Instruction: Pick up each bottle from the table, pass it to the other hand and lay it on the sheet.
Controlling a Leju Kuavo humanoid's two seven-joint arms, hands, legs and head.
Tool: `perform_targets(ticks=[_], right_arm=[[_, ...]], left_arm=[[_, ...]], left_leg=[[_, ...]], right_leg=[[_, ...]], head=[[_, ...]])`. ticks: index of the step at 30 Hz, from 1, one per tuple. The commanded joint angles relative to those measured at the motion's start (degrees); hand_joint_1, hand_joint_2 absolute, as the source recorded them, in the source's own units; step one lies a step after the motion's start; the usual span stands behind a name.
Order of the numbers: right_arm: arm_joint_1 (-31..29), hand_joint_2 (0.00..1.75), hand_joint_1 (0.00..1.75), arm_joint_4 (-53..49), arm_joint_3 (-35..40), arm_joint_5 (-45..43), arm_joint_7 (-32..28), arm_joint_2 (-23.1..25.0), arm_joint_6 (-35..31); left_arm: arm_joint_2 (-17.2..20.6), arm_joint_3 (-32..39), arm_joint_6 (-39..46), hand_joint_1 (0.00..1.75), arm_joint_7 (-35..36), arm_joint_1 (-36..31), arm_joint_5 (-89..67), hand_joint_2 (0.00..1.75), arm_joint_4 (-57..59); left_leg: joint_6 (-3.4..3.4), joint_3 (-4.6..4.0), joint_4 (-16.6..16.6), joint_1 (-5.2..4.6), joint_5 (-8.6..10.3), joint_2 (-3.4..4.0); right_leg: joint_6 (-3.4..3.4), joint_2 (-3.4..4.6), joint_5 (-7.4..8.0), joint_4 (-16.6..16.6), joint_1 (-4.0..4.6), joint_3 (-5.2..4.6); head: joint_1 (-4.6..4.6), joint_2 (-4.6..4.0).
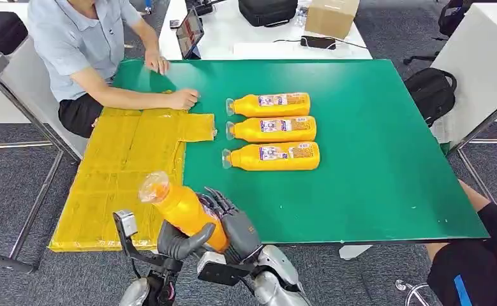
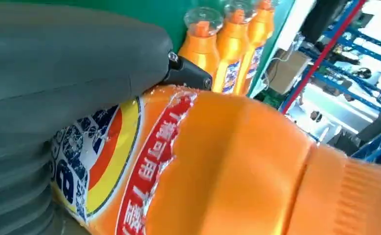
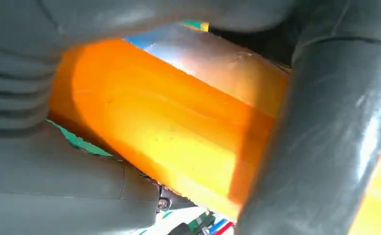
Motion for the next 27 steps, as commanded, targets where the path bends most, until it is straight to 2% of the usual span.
perform_targets(ticks=[1,2,5,7,10,13,17,27], right_arm=[[2.83,0.00,0.00,1.05,0.88,1.40,-1.81,0.88,-1.98],[3.27,0.00,0.00,0.05,0.86,1.74,-1.68,0.81,-1.80],[4.54,0.00,0.00,-3.96,1.52,3.39,-1.45,0.30,-2.44],[5.50,0.00,0.00,-6.71,1.93,3.58,-1.08,-0.04,-1.93],[6.32,0.00,0.00,-9.28,2.46,3.62,-1.02,-0.32,-1.40],[6.04,0.00,0.00,-9.02,2.18,2.88,-1.22,-0.30,-0.54],[5.55,0.00,0.00,-7.40,2.03,2.46,-1.86,-0.23,-0.37],[5.30,0.00,0.00,-7.02,1.89,2.06,-2.63,-0.13,-0.18]], left_arm=[[-0.44,12.88,7.56,1.75,2.57,-2.18,-13.72,1.75,-0.51],[-0.40,14.01,7.88,1.75,3.43,-2.41,-16.62,1.75,-1.21],[1.10,16.21,16.88,1.75,6.13,-4.57,-37.70,1.75,-2.74],[1.71,18.90,17.97,1.75,7.09,-5.48,-44.32,1.75,-4.33],[2.23,24.04,17.52,1.75,8.32,-7.76,-49.95,1.75,-6.01],[3.14,25.96,16.93,1.75,7.38,-10.96,-55.69,1.75,-4.87],[4.05,26.38,16.28,1.75,7.81,-14.28,-58.75,1.75,-0.98],[5.32,25.49,17.50,1.75,6.59,-15.50,-60.83,1.75,0.10]], left_leg=[[0.06,0.19,-0.08,0.01,-0.03,-0.01],[0.08,0.27,-0.11,0.01,-0.05,0.00],[0.07,0.19,-0.08,0.03,-0.04,-0.01],[0.05,0.19,-0.08,0.01,0.00,-0.13],[0.00,0.17,-0.06,0.02,0.01,0.07],[0.00,0.24,-0.11,0.03,0.06,-0.01],[-0.03,0.24,-0.12,0.02,0.18,-0.11],[-0.04,0.27,-0.13,0.01,0.17,-0.18]], right_leg=[[-0.13,-0.08,-0.04,-0.07,0.04,0.19],[-0.19,-0.09,-0.06,-0.08,0.06,0.27],[-0.17,-0.11,-0.05,-0.06,0.08,0.20],[-0.17,-0.22,-0.07,-0.02,0.05,0.22],[-0.14,-0.02,0.01,0.02,0.04,0.14],[-0.20,-0.18,0.00,0.00,0.07,0.21],[-0.20,-0.27,0.00,0.03,0.06,0.22],[-0.20,-0.27,-0.05,0.02,0.04,0.30]], head=[[0.00,0.00],[0.00,0.00],[0.02,0.00],[0.02,0.00],[0.02,0.00],[0.04,0.00],[0.02,0.00],[0.02,0.00]])
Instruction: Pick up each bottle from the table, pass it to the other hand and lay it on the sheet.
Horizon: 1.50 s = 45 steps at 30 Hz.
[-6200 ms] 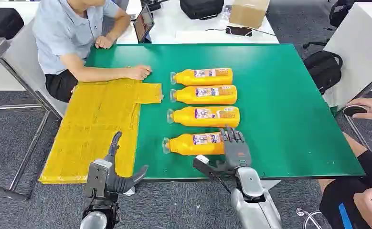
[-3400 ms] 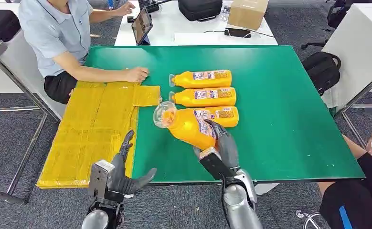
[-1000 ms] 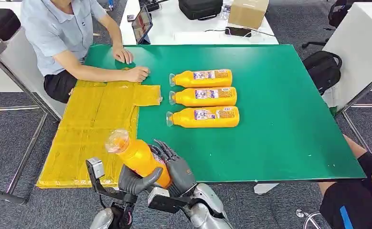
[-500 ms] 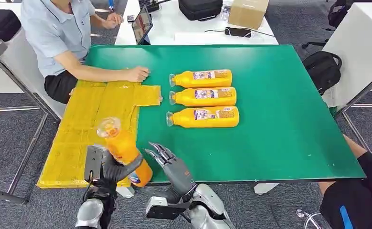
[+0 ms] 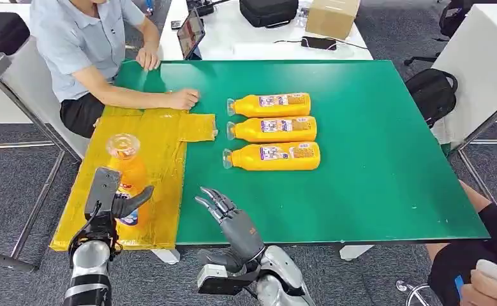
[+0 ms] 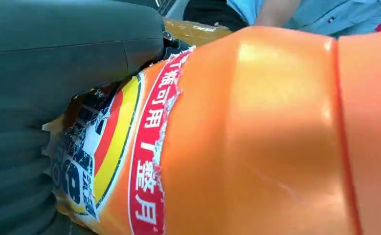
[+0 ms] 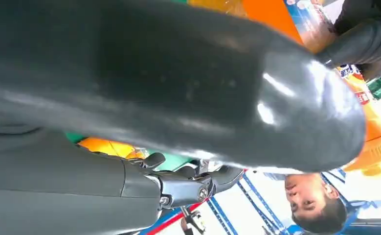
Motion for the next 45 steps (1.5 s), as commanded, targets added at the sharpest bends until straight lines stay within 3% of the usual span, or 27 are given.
perform_targets(ticks=[1,5,12,14,21,25,26,27,28,29,36,38,45], right_arm=[[2.34,0.00,0.00,0.02,1.36,-0.51,-0.80,0.66,0.37],[2.50,0.00,0.00,-1.12,2.18,-0.44,-0.83,0.26,0.97],[2.20,0.00,0.00,-0.58,2.39,-0.44,-1.13,0.18,0.83],[1.61,0.00,0.00,0.10,2.96,-0.36,-1.68,-0.11,0.84],[1.01,0.00,0.00,0.31,4.46,-0.25,-2.65,-0.24,1.01],[0.10,0.00,0.00,-0.22,4.62,-0.76,-3.79,-0.16,0.62],[-0.52,0.00,0.00,0.04,4.79,-1.53,-4.53,-0.12,0.29],[-0.70,0.00,0.00,0.06,4.83,-1.51,-4.49,-0.09,0.35],[-1.26,0.00,0.00,0.36,5.08,-2.02,-4.94,-0.07,0.21],[-1.46,0.00,0.00,0.53,5.11,-2.17,-5.03,-0.02,0.19],[-1.74,0.00,0.00,0.79,5.33,-2.57,-5.54,-0.05,0.14],[-2.23,0.00,0.00,1.40,5.70,-3.20,-6.33,-0.05,-0.31],[-3.90,0.00,0.00,2.24,7.37,-5.05,-6.89,-0.11,-1.41]], left_arm=[[4.25,-1.02,3.64,1.75,-0.74,-4.02,-7.95,1.75,4.83],[9.08,-11.09,5.51,1.75,3.00,-6.28,-28.58,1.75,11.18],[9.64,-12.46,7.29,1.75,2.57,-6.99,-29.51,1.75,17.06],[10.82,-15.15,4.67,1.75,2.28,-7.25,-30.91,1.75,20.97],[12.67,-25.86,9.33,1.75,3.68,-12.66,-38.36,1.75,37.63],[12.56,-26.74,7.31,1.75,3.16,-15.48,-36.92,1.75,39.50],[12.71,-27.20,6.24,1.68,2.04,-15.98,-35.61,1.75,39.50],[12.75,-27.24,6.18,1.41,2.01,-16.04,-35.57,1.75,39.45],[12.72,-26.91,3.93,0.68,0.28,-16.12,-32.63,1.75,39.29],[12.85,-27.08,3.46,0.23,-0.11,-16.09,-32.11,1.75,39.22],[12.94,-27.24,1.98,0.23,-1.28,-16.19,-30.37,1.75,39.32],[13.07,-27.77,0.10,0.02,-2.62,-16.54,-27.10,1.75,39.96],[14.21,-30.97,-4.38,0.00,-6.68,-16.98,-15.86,1.75,38.95]], left_leg=[[0.07,0.15,-0.10,-0.01,-0.01,-0.04],[0.04,0.02,-0.04,0.01,0.03,-0.15],[0.07,0.11,-0.07,-0.02,0.01,-0.10],[0.06,0.14,-0.10,-0.01,0.02,-0.17],[0.09,0.31,-0.28,-0.05,0.16,-0.24],[0.07,0.25,-0.14,-0.03,0.24,-0.29],[0.08,0.20,-0.14,-0.02,0.30,-0.25],[0.06,0.19,-0.06,-0.01,0.25,-0.12],[0.06,0.17,-0.10,-0.02,0.31,-0.14],[0.07,0.15,-0.12,-0.02,0.35,-0.15],[0.06,0.17,-0.11,-0.01,0.37,-0.12],[0.10,0.18,-0.10,-0.02,0.41,-0.18],[0.10,0.13,-0.10,-0.04,0.47,-0.24]], right_leg=[[-0.14,-0.12,-0.04,-0.07,0.03,0.16],[-0.13,-0.22,-0.04,-0.02,0.05,0.04],[-0.10,-0.15,-0.04,-0.05,0.01,0.11],[-0.14,-0.22,-0.05,-0.07,0.02,0.16],[-0.26,-0.35,0.05,-0.18,0.01,0.32],[-0.17,-0.37,0.05,-0.07,0.02,0.26],[-0.20,-0.36,0.09,-0.08,0.03,0.24],[-0.15,-0.21,0.08,0.00,0.03,0.20],[-0.20,-0.25,0.11,-0.02,0.03,0.18],[-0.19,-0.27,0.18,-0.05,0.04,0.17],[-0.17,-0.23,0.17,-0.04,0.04,0.19],[-0.16,-0.28,0.19,-0.02,0.02,0.25],[-0.21,-0.32,0.27,0.01,0.01,0.25]], head=[[-0.02,0.00],[-0.02,0.00],[-0.02,0.00],[0.00,0.00],[-0.02,0.00],[-0.02,0.00],[0.00,0.00],[-0.02,0.00],[-0.04,0.00],[0.00,0.00],[0.00,0.00],[-0.02,0.00],[-0.02,0.00]])
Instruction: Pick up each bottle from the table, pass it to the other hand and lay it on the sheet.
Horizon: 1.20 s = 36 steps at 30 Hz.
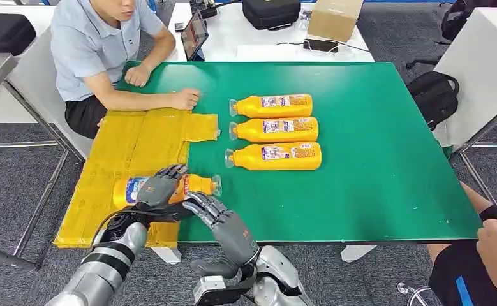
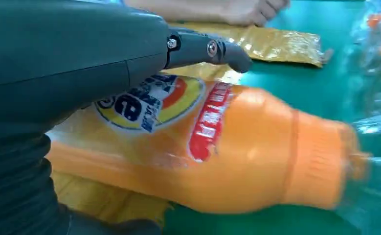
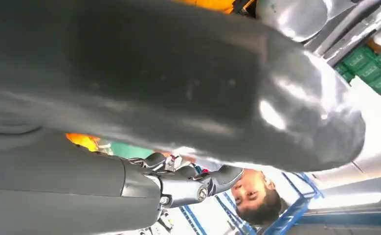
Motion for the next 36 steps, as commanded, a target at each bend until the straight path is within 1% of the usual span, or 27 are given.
perform_targets(ticks=[1,3,4,5,7,8,10,11,13,16,21,23,24,25,26,27,29,30,32,34,35,36], right_arm=[[-3.16,0.00,0.00,2.98,3.51,-1.98,-1.99,0.42,-1.41],[-3.39,0.00,0.00,3.35,4.16,-2.66,-1.99,0.11,-1.82],[-3.47,0.00,0.00,3.50,4.81,-3.38,-1.99,-0.15,-2.21],[-3.48,0.00,0.00,3.41,5.41,-3.98,-1.99,-0.38,-2.61],[-3.23,0.00,0.00,2.94,5.86,-4.45,-1.99,-0.61,-2.95],[-2.41,0.00,0.00,1.86,5.09,-3.80,-1.99,-0.30,-3.08],[-1.85,0.00,0.00,1.01,4.69,-3.41,-1.99,-0.20,-2.75],[-1.15,0.00,0.00,-0.11,3.83,-2.90,-1.99,0.24,-2.10],[-0.04,0.00,0.00,-1.73,2.81,-1.92,-1.99,0.75,-0.98],[1.14,0.00,0.00,-4.04,3.12,-1.01,-1.99,0.69,-0.47],[3.12,0.00,0.00,-9.11,5.12,-0.71,-1.99,-0.09,0.05],[4.22,0.00,0.00,-11.42,5.75,0.53,-1.71,-0.60,-1.22],[5.08,0.00,0.00,-13.14,5.74,4.15,0.79,-1.13,-3.76],[5.63,0.00,0.00,-14.28,5.18,7.52,3.90,-1.62,-5.30],[6.13,0.00,0.00,-15.29,3.66,11.43,7.42,-2.09,-7.56],[6.51,0.00,0.00,-16.74,2.08,12.29,8.18,-2.97,-7.56],[6.41,0.00,0.00,-17.05,1.60,12.01,7.98,-3.39,-7.01],[6.98,1.75,0.00,-17.63,-1.54,14.93,11.06,-3.06,-8.83],[8.11,1.75,0.00,-19.81,-9.64,20.46,17.03,-4.05,-8.98],[8.63,1.75,0.00,-20.81,-12.92,19.46,14.66,-4.86,-7.37],[8.63,1.75,0.00,-20.81,-12.92,19.46,14.66,-4.86,-7.37],[8.69,1.75,0.00,-20.00,-14.88,24.04,17.72,-5.03,-8.09]], left_arm=[[2.39,-4.23,-5.63,0.00,-3.94,-0.59,11.97,1.75,3.32],[2.23,-2.02,-9.39,0.00,-5.48,1.55,19.48,1.75,-1.81],[1.55,0.77,-13.39,0.00,-4.99,3.60,27.02,1.75,-6.08],[1.37,1.21,-14.22,0.00,-5.55,5.32,31.10,1.75,-9.98],[0.60,2.49,-16.02,0.00,-4.63,7.76,37.40,1.75,-16.00],[-2.96,6.18,-15.10,0.00,-4.46,9.93,43.72,1.75,-22.28],[-3.56,5.69,-15.33,0.00,-1.93,10.46,44.17,1.75,-25.36],[-4.62,6.49,-15.23,0.00,-1.17,10.89,46.65,1.75,-27.04],[-7.89,10.54,-15.20,0.00,-0.59,11.42,53.88,1.75,-29.04],[-9.95,13.88,-14.20,0.00,-0.76,12.13,58.06,1.75,-31.99],[-11.27,17.54,-14.39,0.00,-1.74,13.88,61.02,1.75,-32.97],[-12.34,18.80,-14.10,0.00,-3.03,14.77,61.99,1.75,-34.28],[-13.56,19.75,-13.80,0.00,-3.90,15.80,62.25,1.75,-36.66],[-14.22,19.99,-13.76,0.00,-3.99,16.87,62.33,1.75,-38.82],[-14.83,20.19,-12.77,0.00,-4.94,18.16,61.82,1.75,-41.34],[-15.19,19.88,-12.27,0.00,-5.28,19.84,61.23,1.75,-44.27],[-15.19,19.74,-12.25,0.00,-5.04,20.25,61.16,1.75,-44.98],[-15.19,19.27,-10.96,0.00,-5.78,21.21,59.71,1.75,-46.55],[-15.19,18.10,-7.40,0.00,-7.55,24.69,56.16,1.75,-50.84],[-15.19,17.80,-7.62,0.00,-7.59,26.55,56.19,1.75,-52.69],[-15.19,17.80,-7.62,0.00,-7.59,26.55,56.19,1.75,-52.69],[-15.19,17.76,-6.46,0.00,-8.73,27.20,55.18,1.75,-53.70]], left_leg=[[0.06,0.05,-0.06,-0.01,0.02,0.19],[0.08,0.02,-0.07,-0.01,0.03,0.24],[0.07,0.04,-0.05,-0.01,0.00,0.21],[0.11,0.02,-0.07,0.00,0.01,0.28],[0.08,0.04,-0.05,-0.02,-0.01,0.20],[0.12,0.02,-0.06,-0.03,-0.02,0.31],[0.10,-0.08,0.02,0.01,-0.03,0.15],[0.06,-0.12,0.04,0.01,-0.01,0.08],[0.08,-0.32,0.06,0.00,0.00,0.01],[0.06,-0.41,0.06,0.01,-0.02,0.08],[0.06,-0.39,0.00,0.00,-0.03,0.11],[0.08,-0.38,-0.01,0.00,-0.03,0.10],[0.06,-0.46,0.01,0.01,0.00,0.06],[0.11,-0.37,-0.01,0.01,-0.05,0.09],[0.09,-0.45,0.02,0.02,-0.03,0.07],[0.14,-0.39,0.02,0.01,-0.08,0.10],[0.10,-0.45,0.01,0.00,-0.04,0.04],[0.13,-0.40,0.00,0.00,-0.06,0.04],[0.07,-0.54,0.00,-0.01,0.00,0.02],[0.11,-0.50,-0.04,-0.03,-0.01,-0.01],[0.09,-0.54,-0.03,-0.03,-0.01,0.01],[0.12,-0.46,-0.03,-0.02,-0.05,0.00]], right_leg=[[-0.14,0.11,0.06,-0.02,0.02,-0.03],[-0.16,0.14,0.09,-0.04,0.03,-0.07],[-0.11,0.13,0.06,-0.02,0.02,-0.04],[-0.15,0.18,0.09,-0.06,0.04,-0.08],[-0.07,0.12,0.04,-0.03,-0.01,-0.02],[-0.11,0.21,0.07,-0.05,0.00,-0.07],[-0.08,0.04,0.01,0.01,0.03,-0.12],[-0.07,-0.03,0.00,0.03,0.02,-0.17],[-0.10,-0.14,-0.02,0.03,0.02,-0.36],[-0.08,-0.03,-0.01,0.03,0.03,-0.46],[-0.10,0.00,-0.01,0.00,0.03,-0.49],[-0.11,-0.02,-0.02,-0.01,0.03,-0.49],[-0.06,-0.05,-0.01,0.00,0.02,-0.56],[-0.12,-0.07,-0.04,-0.03,0.04,-0.45],[-0.08,-0.07,-0.02,-0.02,0.04,-0.52],[-0.11,-0.06,-0.05,-0.04,0.04,-0.46],[-0.07,-0.09,-0.04,-0.03,0.02,-0.51],[-0.10,-0.12,-0.06,-0.05,0.02,-0.45],[-0.05,-0.10,-0.01,-0.03,0.00,-0.58],[-0.06,-0.15,-0.02,-0.09,0.00,-0.53],[-0.05,-0.12,-0.01,-0.08,-0.01,-0.58],[-0.09,-0.14,-0.04,-0.10,0.01,-0.50]], head=[[0.00,0.00],[0.00,0.00],[0.00,0.00],[0.00,0.00],[0.02,0.00],[0.02,0.00],[0.02,0.00],[0.00,0.00],[0.04,0.00],[-0.02,0.00],[0.00,0.00],[0.00,0.00],[0.00,0.00],[0.00,0.00],[0.02,0.00],[0.00,0.00],[0.00,0.00],[0.00,0.00],[0.00,0.00],[-0.02,0.00],[-0.02,0.00],[-0.07,0.00]])
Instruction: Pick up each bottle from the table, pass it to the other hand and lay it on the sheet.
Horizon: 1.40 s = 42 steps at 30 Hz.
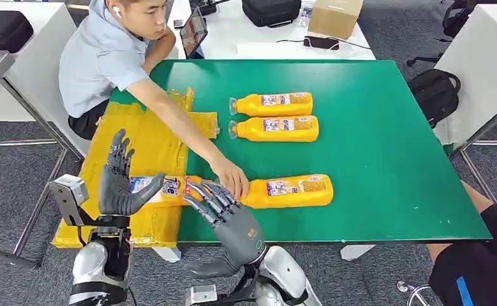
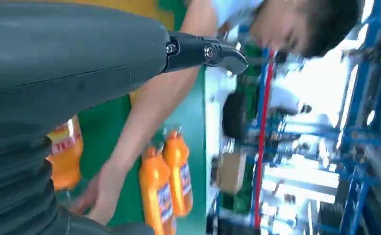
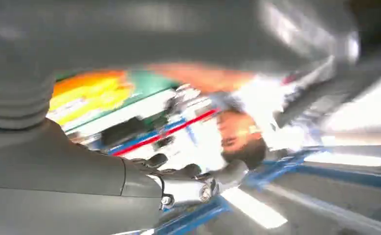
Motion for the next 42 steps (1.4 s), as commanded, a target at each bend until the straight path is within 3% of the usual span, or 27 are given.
perform_targets(ticks=[1,10,16,22,30,39,40,41,42], right_arm=[[3.33,1.75,0.00,-4.16,-16.66,10.14,6.74,-3.65,-0.08],[3.76,1.75,0.00,-6.61,-25.94,19.36,13.61,-5.12,5.10],[-1.69,1.75,0.00,8.30,-28.21,20.35,16.43,-6.50,8.48],[-3.76,1.75,0.00,12.47,-29.09,23.40,20.17,-6.23,8.12],[-5.00,1.75,0.00,15.36,-30.65,23.64,20.60,-6.85,9.05],[-14.03,1.75,0.00,33.98,-31.67,23.06,17.89,-8.08,6.65],[-14.30,1.75,0.14,34.82,-31.34,23.28,17.80,-7.98,6.94],[-14.84,1.75,1.31,36.41,-30.71,24.04,18.35,-7.69,7.14],[-15.05,1.75,1.31,36.97,-30.68,24.02,18.69,-7.35,7.16]], left_arm=[[-1.33,0.81,2.73,0.00,-1.88,7.17,-3.03,1.75,-10.76],[-1.33,2.65,8.15,0.00,-2.03,11.11,-4.01,1.75,-20.83],[-1.33,-0.27,7.19,0.00,-1.60,10.65,-4.40,1.75,-18.98],[-1.33,-0.48,7.33,0.00,-1.19,10.83,-5.18,1.75,-18.60],[-1.33,-0.50,7.15,0.00,-0.47,10.55,-5.01,1.75,-18.04],[-1.33,-1.52,5.80,0.00,-0.43,7.39,-4.53,1.75,-14.41],[-1.33,-1.48,5.79,0.00,-0.43,7.31,-4.53,1.75,-14.36],[-1.33,-1.34,5.74,0.00,-0.43,7.33,-4.50,1.75,-14.45],[-1.33,-1.22,5.71,0.00,-0.41,7.41,-4.48,1.75,-14.56]], left_leg=[[0.09,0.07,-0.04,-0.02,-0.01,-0.08],[0.14,0.07,0.02,-0.02,-0.11,0.06],[0.13,0.17,-0.10,-0.02,-0.02,0.04],[0.14,0.23,-0.14,-0.02,-0.02,0.12],[0.08,0.11,-0.07,-0.01,-0.02,0.04],[0.15,0.27,-0.15,-0.01,0.09,0.01],[0.11,0.25,-0.11,0.00,0.06,-0.01],[0.08,0.31,-0.09,0.01,0.04,0.05],[0.11,0.39,-0.14,0.03,0.06,0.09]], right_leg=[[-0.07,-0.14,-0.03,-0.06,0.01,0.12],[-0.14,-0.03,-0.08,-0.01,0.03,0.10],[-0.11,-0.03,0.01,-0.15,0.03,0.21],[-0.15,0.02,0.03,-0.18,0.04,0.25],[-0.08,-0.01,0.01,-0.10,0.03,0.14],[-0.15,-0.09,0.11,-0.22,0.04,0.26],[-0.09,-0.08,0.09,-0.17,0.04,0.25],[-0.06,-0.02,0.09,-0.15,0.04,0.26],[-0.11,0.00,0.15,-0.22,0.07,0.31]], head=[[-0.02,0.00],[-0.02,0.00],[-0.02,0.00],[-0.02,0.00],[0.00,0.00],[0.00,0.00],[0.00,0.00],[0.00,0.00],[-0.02,0.00]])
